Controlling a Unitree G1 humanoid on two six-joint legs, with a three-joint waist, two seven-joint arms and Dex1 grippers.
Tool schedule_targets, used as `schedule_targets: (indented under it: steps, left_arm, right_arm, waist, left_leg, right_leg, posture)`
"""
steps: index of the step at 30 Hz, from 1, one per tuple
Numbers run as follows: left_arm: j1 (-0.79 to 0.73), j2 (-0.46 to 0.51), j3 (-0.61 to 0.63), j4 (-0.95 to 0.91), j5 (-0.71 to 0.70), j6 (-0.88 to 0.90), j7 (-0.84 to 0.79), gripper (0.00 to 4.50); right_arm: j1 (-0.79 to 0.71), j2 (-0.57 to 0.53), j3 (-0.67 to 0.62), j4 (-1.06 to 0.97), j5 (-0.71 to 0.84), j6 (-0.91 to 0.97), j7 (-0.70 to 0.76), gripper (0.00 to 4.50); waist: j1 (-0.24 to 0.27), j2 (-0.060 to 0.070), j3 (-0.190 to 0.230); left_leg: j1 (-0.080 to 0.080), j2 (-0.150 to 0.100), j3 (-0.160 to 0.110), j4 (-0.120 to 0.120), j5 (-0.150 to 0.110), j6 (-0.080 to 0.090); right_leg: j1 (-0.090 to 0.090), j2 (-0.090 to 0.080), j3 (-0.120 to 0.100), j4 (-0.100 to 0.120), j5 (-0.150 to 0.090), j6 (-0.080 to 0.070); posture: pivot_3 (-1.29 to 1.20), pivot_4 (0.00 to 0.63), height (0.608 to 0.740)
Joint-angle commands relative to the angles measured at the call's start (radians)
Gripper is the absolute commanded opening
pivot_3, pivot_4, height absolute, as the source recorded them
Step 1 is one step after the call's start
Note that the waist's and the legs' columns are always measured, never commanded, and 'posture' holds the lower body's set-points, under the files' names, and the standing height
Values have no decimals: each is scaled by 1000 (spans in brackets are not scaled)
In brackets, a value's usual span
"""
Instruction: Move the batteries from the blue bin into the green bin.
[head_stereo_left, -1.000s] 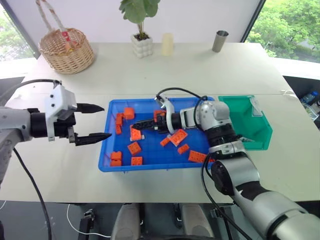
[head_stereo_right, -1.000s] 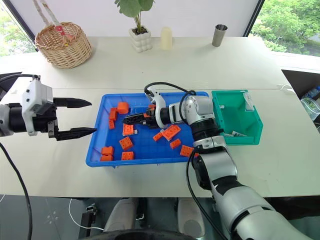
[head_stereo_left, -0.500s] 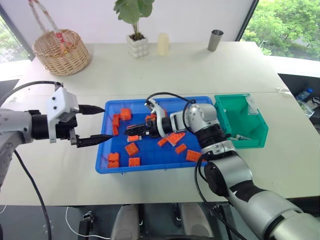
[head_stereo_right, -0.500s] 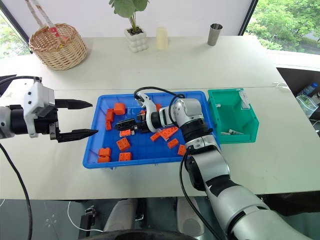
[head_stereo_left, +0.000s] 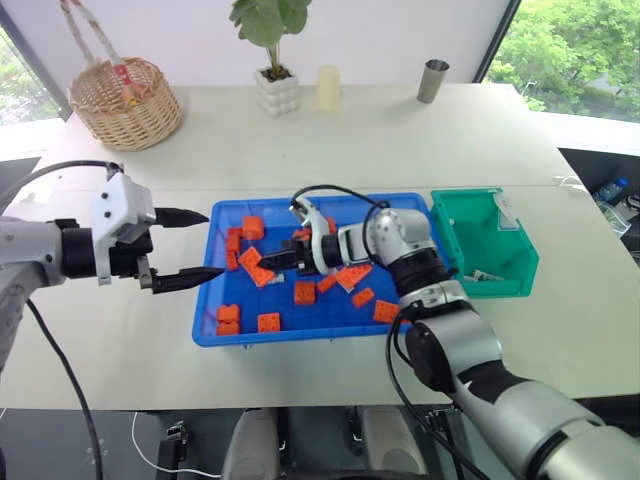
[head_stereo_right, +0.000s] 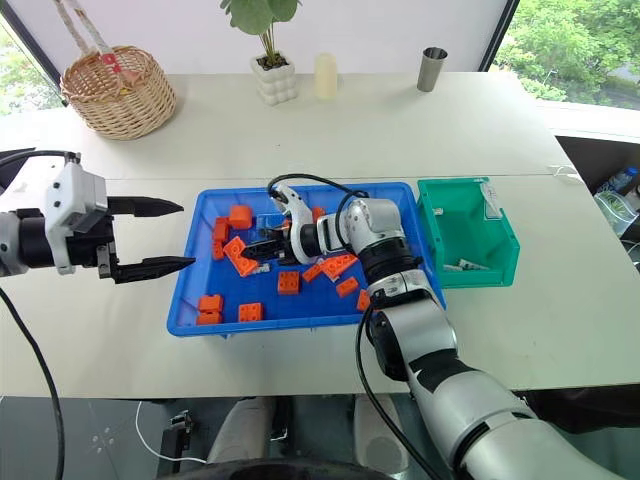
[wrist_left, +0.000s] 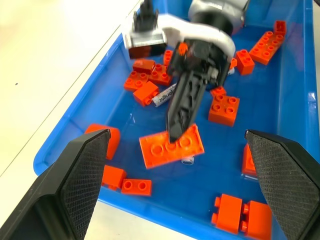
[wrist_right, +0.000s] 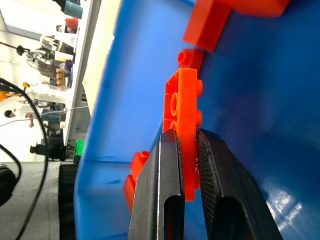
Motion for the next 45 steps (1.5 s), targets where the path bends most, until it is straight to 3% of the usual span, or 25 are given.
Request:
schedule_targets:
  steps: [1,4,8,10,16,17,22,30,38,45]
  left_arm:
    - [-20,-3,10,-4,4,-24,4,4500]
    - [-32,-9,-6,-1,6,-27,7,4500]
    - [-48,-17,-29,5,13,-34,2,4500]
    - [-57,-19,-39,8,13,-36,-4,4500]
    - [-94,-24,-68,32,23,-44,-16,4500]
    - [-103,-25,-73,38,25,-46,-18,4500]
    - [-133,-28,-92,62,34,-55,-28,4500]
    - [-134,-39,-90,55,43,-54,-29,4500]
    - [-79,-33,-47,12,25,-30,-14,4500]
    - [-60,-31,-35,-9,9,-15,-4,4500]
  right_arm:
    - [-5,-72,68,-219,60,12,114,29]
    - [55,-184,160,-426,110,5,238,29]
    - [196,-470,354,-738,67,-171,452,29]
    - [238,-562,384,-792,46,-234,498,29]
    - [276,-679,430,-781,-37,-375,550,29]
    - [280,-684,438,-775,-52,-393,550,1024]
    - [257,-668,446,-773,-67,-437,576,3464]
    - [132,-482,469,-642,-128,-511,526,3464]
    - [111,-356,649,-479,-386,-778,469,3464]
    - [101,-265,658,-308,-481,-889,448,3464]
  waist:
    - [1,0,0]
    - [2,0,0]
    - [8,0,0]
    - [8,0,0]
    - [2,-1,1]
    - [3,-1,1]
    - [4,-2,1]
    - [4,-2,1]
    - [6,-2,1]
    - [4,-2,1]
  left_leg:
    - [0,0,0,0,0,0]
    - [-1,0,-1,0,0,0]
    - [-3,-1,-1,0,0,1]
    - [-3,-1,-1,0,0,1]
    - [0,0,0,1,0,1]
    - [0,0,1,1,0,1]
    - [-1,0,1,1,0,1]
    - [-1,0,1,1,0,1]
    - [-2,-1,2,1,0,1]
    - [-2,-1,2,1,0,0]
  right_leg:
    - [0,0,0,0,0,0]
    - [0,0,0,-1,0,0]
    - [0,-1,-1,-2,0,0]
    - [0,-1,-1,-3,0,0]
    - [-1,2,-1,-2,-2,-2]
    - [-1,2,-1,-1,-2,-3]
    - [-1,1,0,-2,-2,-3]
    - [-1,2,-1,-1,-1,-1]
    - [-1,0,-1,-1,-1,-1]
    - [-1,0,-1,-1,-1,-1]
  posture:
    - [0,150,736]
    - [0,150,736]
    - [0,150,736]
    - [0,150,736]
    - [0,150,736]
    - [0,150,736]
    - [0,150,736]
    - [0,150,736]
    - [0,150,736]
    - [0,150,736]
